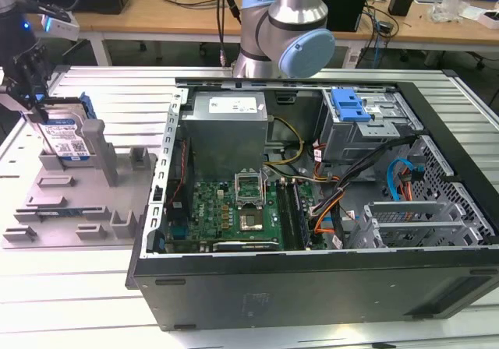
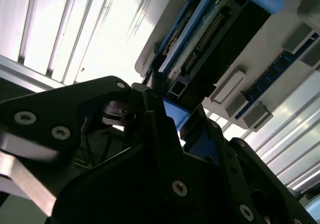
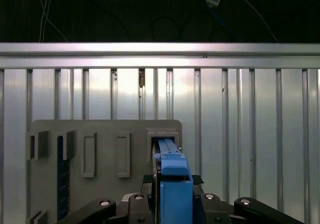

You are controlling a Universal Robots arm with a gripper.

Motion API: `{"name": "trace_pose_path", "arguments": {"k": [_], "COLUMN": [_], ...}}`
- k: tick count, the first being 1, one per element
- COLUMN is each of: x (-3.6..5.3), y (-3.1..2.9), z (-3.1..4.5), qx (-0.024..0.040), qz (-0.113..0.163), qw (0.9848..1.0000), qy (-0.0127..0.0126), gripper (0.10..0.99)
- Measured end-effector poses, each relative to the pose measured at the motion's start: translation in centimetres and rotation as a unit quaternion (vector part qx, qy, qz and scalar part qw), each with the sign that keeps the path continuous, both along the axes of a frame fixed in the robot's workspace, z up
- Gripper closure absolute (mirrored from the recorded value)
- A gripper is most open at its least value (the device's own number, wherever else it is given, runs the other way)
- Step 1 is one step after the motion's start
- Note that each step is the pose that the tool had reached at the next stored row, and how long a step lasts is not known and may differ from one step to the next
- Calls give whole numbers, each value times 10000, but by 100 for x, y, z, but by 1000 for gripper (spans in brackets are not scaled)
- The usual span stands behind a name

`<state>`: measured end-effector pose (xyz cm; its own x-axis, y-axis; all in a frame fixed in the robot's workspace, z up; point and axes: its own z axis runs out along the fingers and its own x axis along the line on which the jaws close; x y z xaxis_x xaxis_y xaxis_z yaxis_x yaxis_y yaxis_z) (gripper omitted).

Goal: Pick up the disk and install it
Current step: 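Pick up the disk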

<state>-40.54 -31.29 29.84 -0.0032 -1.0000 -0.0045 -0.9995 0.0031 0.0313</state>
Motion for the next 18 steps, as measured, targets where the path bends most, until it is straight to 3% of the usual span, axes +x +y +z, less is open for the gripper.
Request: {"name": "trace_pose_path", "arguments": {"k": [18], "x": [0], "y": [0], "z": [17], "qx": [1], "qz": [-9], "qw": [10000], "qy": [-1], "gripper": [718]}}
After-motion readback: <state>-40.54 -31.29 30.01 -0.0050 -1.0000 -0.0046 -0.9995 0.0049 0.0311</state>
